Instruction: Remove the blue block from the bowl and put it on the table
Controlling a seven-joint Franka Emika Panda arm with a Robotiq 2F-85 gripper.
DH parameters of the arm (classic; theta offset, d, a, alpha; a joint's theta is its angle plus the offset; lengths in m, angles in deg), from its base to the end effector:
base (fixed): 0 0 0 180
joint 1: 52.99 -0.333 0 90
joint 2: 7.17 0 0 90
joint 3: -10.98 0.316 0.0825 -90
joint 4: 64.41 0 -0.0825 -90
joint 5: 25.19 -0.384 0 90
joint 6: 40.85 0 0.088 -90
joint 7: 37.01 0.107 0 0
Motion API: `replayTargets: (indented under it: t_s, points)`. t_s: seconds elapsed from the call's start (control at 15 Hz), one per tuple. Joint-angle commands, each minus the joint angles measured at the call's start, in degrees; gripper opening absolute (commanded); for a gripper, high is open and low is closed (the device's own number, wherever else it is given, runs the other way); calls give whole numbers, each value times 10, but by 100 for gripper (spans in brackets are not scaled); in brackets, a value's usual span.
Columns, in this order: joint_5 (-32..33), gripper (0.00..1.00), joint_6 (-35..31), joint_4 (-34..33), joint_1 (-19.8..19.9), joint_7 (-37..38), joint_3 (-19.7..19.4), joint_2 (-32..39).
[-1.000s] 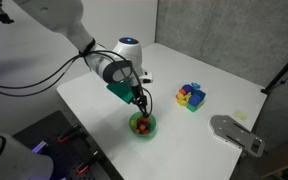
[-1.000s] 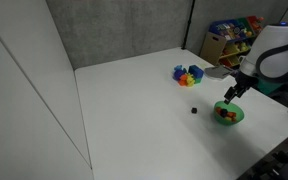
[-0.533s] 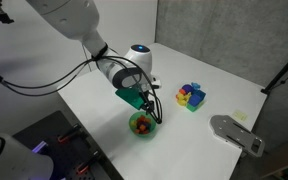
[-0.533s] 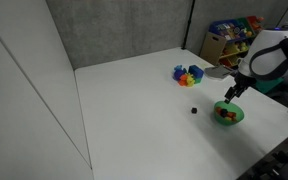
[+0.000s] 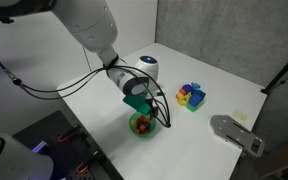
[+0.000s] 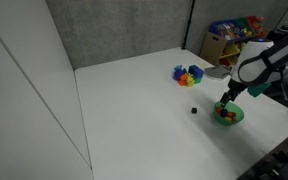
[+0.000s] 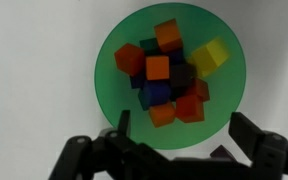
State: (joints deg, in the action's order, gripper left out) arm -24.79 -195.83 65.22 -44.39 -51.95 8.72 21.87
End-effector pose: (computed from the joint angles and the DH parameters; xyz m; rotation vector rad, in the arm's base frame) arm 0.5135 -0.0996 0.1293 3.1300 0.1284 -0.1056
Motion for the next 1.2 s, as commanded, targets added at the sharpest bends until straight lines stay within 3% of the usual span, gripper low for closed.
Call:
replayTargets:
  t_s: [0.0,0.47,1.13]
  points:
    - [14,100,13,-53,9,-19,13,46]
    - [21,100,29,-75,8,-24,23,74]
    - [23,100,65,-68,3,-13,15,46]
